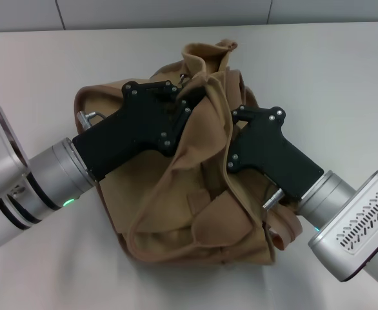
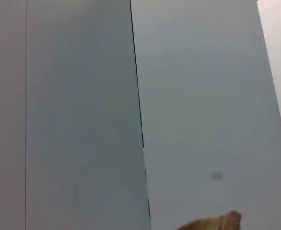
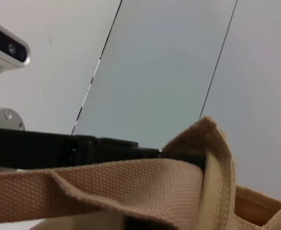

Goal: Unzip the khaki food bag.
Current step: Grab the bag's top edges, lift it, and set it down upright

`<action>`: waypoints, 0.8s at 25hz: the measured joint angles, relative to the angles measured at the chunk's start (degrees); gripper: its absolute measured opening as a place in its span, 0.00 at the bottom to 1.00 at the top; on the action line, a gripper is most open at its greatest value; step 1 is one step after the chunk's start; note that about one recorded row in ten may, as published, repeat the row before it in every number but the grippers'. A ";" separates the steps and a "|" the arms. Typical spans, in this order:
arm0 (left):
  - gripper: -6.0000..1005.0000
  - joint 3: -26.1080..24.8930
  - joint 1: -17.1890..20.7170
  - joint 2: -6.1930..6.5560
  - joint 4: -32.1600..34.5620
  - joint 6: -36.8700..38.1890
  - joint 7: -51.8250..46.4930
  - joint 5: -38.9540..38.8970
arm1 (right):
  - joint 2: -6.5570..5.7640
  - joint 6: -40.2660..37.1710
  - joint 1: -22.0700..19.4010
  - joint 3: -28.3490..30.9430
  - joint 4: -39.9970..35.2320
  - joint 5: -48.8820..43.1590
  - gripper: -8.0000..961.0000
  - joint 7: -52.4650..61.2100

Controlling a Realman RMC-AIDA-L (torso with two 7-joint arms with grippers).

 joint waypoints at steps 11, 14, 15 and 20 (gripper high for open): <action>0.05 -11.42 4.37 -0.01 -1.18 3.45 2.67 -0.07 | 0.01 0.02 -1.71 -0.04 0.01 -0.10 0.02 0.06; 0.05 -14.97 5.97 -0.01 -1.43 4.19 2.82 -0.05 | 0.01 -0.07 -2.39 -0.02 -0.03 -0.12 0.02 0.07; 0.05 -16.20 6.54 0.00 -1.53 4.42 2.82 -0.05 | 0.01 0.00 -2.60 -0.01 -0.13 -0.12 0.02 0.07; 0.04 -23.07 9.50 0.00 -2.95 5.15 2.85 -0.07 | 0.00 0.07 -3.23 0.20 -0.26 -0.12 0.02 0.10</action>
